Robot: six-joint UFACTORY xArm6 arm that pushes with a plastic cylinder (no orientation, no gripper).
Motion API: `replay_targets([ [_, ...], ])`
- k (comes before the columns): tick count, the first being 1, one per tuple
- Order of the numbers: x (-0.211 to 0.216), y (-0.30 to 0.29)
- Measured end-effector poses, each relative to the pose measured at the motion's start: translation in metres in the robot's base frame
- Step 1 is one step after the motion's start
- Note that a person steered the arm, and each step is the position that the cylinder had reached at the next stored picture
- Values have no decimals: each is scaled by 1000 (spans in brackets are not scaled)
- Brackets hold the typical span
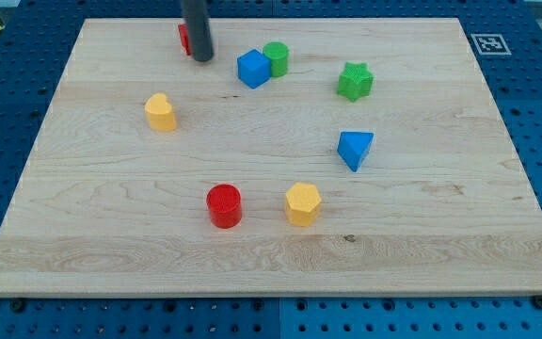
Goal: Push red star to top left
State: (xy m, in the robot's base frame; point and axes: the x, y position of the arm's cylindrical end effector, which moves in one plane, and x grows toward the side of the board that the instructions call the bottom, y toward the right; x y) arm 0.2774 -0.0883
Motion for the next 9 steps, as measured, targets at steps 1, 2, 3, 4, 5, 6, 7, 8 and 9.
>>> replay_targets([
  [1, -2, 39],
  [2, -16, 33],
  [3, -33, -2],
  [4, -33, -19],
  [5, -33, -28],
  [6, -32, -34],
  [7, -29, -37],
  [8, -25, -43],
  [9, -26, -58],
])
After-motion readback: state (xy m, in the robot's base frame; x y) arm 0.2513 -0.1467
